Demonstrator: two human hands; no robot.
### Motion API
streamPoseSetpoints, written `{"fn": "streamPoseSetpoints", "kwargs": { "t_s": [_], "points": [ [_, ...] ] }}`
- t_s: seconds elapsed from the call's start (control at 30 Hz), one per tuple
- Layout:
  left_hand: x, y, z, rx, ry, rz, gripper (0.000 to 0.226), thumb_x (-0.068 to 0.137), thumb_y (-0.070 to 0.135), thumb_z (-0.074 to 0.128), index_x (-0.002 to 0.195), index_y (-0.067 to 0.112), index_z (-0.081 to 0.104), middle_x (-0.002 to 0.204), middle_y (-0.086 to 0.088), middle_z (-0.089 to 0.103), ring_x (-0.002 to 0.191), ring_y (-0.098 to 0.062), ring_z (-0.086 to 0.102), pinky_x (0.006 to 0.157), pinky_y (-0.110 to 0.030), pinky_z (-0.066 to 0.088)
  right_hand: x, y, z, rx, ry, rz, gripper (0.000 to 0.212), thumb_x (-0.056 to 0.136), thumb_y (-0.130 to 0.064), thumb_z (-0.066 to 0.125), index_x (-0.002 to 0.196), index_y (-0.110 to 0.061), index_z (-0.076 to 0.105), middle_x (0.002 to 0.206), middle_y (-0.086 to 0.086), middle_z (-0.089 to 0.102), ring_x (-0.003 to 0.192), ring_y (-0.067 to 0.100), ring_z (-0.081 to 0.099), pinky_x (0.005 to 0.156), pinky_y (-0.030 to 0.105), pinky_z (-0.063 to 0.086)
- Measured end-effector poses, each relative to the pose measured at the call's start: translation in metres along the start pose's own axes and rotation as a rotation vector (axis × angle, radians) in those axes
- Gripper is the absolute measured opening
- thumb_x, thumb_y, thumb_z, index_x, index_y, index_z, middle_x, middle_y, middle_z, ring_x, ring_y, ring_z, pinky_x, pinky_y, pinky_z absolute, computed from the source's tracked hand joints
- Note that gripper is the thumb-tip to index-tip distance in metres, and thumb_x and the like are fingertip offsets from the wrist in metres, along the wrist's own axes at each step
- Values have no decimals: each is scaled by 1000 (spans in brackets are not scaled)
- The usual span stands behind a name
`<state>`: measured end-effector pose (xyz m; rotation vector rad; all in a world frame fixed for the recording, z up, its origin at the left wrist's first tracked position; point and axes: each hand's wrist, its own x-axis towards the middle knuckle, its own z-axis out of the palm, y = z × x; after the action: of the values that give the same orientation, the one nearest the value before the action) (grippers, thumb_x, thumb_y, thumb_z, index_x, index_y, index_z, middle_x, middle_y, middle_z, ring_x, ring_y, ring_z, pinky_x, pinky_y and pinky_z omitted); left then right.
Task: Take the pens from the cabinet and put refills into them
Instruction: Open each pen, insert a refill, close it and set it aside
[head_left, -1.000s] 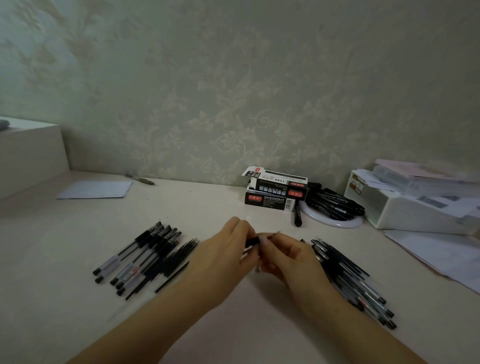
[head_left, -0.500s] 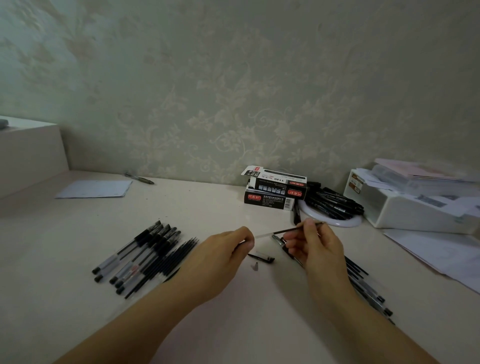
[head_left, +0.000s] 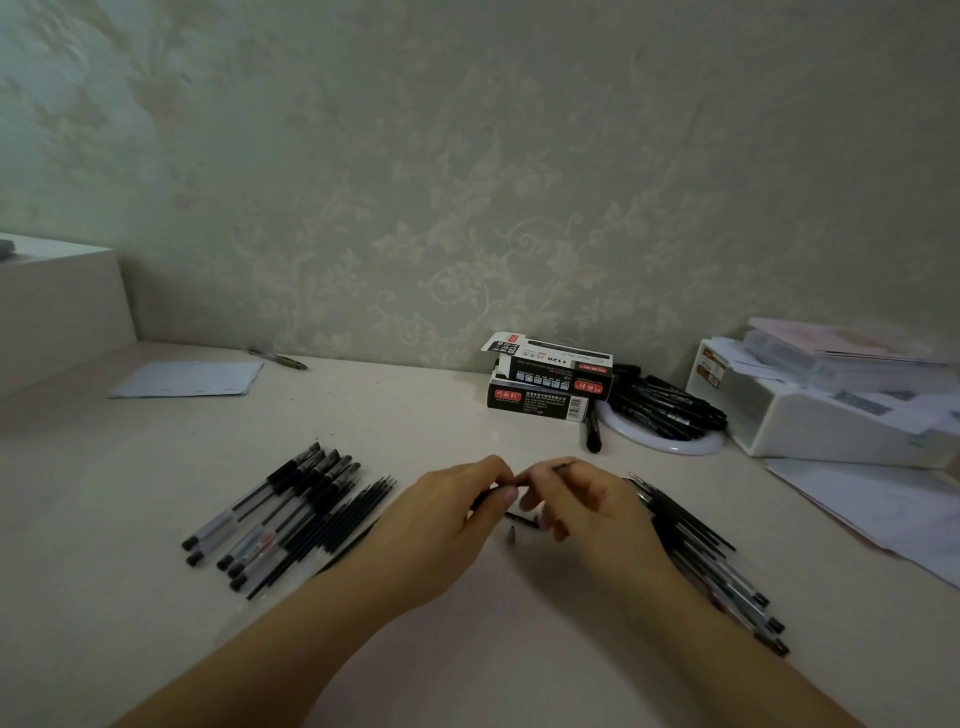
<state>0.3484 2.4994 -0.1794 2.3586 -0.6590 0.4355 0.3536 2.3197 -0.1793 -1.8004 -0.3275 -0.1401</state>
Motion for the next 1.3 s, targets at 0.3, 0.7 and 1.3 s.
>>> {"fn": "streamPoseSetpoints", "kwargs": {
  "t_s": [0.3,0.7,1.3],
  "points": [
    [1,-7,0,26,80,-42,17,99,37,44,90,26,53,60,13,48,65,1,48,56,-17,35,-4,5,2,-656,-85,-226,20,87,-36,70,105,-28,72,90,-12,60,76,2,54,71,11,43],
    [0,-11,3,86,-15,-29,12,99,40,42,96,34,53,84,12,59,74,-7,54,68,-33,49,4,7,-8,-48,131,-42,3,89,-16,69,87,-18,70,78,-2,74,70,6,68,67,14,51],
    [1,-2,3,89,-9,84,12,98,28,48,102,25,59,93,16,60,82,0,47,73,-13,37,0,13,-2,-311,-24,-102,31,94,-46,54,74,-26,67,71,-6,69,65,5,62,63,17,49]
  ]
}}
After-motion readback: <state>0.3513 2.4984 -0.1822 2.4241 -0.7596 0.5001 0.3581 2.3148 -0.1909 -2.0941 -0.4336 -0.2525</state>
